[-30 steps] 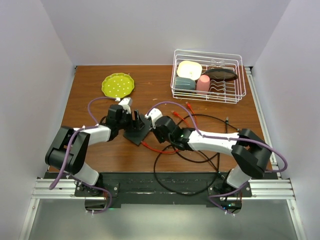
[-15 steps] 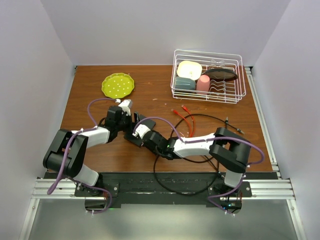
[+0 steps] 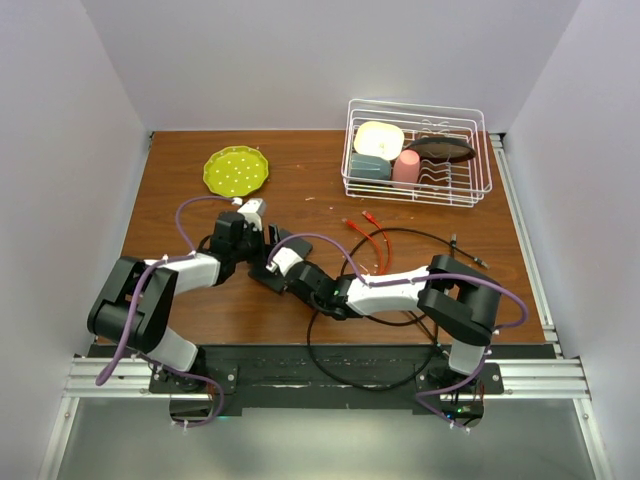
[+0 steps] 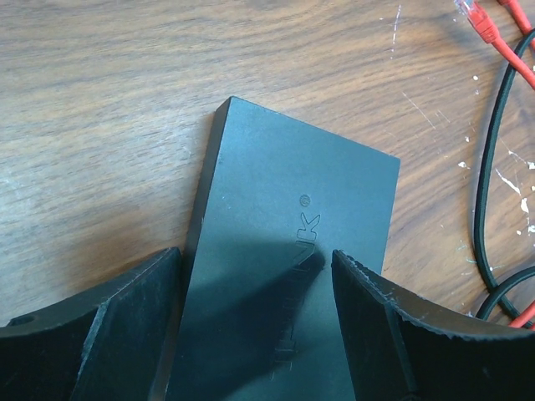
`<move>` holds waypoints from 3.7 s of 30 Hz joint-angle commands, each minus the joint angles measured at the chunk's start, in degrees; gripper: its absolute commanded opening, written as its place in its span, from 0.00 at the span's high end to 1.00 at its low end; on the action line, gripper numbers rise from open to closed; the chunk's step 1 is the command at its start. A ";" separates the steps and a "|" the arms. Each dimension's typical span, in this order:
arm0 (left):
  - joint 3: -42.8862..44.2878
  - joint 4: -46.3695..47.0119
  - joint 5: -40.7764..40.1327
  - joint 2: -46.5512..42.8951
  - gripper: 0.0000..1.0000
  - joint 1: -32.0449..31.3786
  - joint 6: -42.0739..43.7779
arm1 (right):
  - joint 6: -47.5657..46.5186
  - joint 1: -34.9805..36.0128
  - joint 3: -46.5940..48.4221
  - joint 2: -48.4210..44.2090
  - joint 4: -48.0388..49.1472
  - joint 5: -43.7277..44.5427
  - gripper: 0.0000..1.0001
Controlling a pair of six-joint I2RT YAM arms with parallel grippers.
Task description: Insert the plug into the switch port
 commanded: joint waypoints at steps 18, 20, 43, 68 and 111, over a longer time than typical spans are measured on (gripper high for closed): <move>0.16 -4.32 1.85 4.74 0.23 -0.37 0.58 | 4.33 3.59 -1.27 -2.36 4.69 5.74 1.00; 0.25 -4.32 1.94 5.00 0.23 -0.37 0.49 | 4.68 3.68 -1.36 -2.80 4.96 6.90 1.00; 1.13 -4.67 2.47 6.32 0.23 -0.37 0.67 | 5.74 6.31 -2.51 -1.57 9.53 7.25 1.00; 1.48 -4.49 3.87 7.64 0.23 -0.37 0.84 | 6.97 6.93 -1.63 1.50 11.63 9.63 1.00; 1.57 -3.00 9.50 8.69 0.39 -1.07 1.98 | -7.00 5.70 -5.49 -4.91 18.05 -8.73 1.00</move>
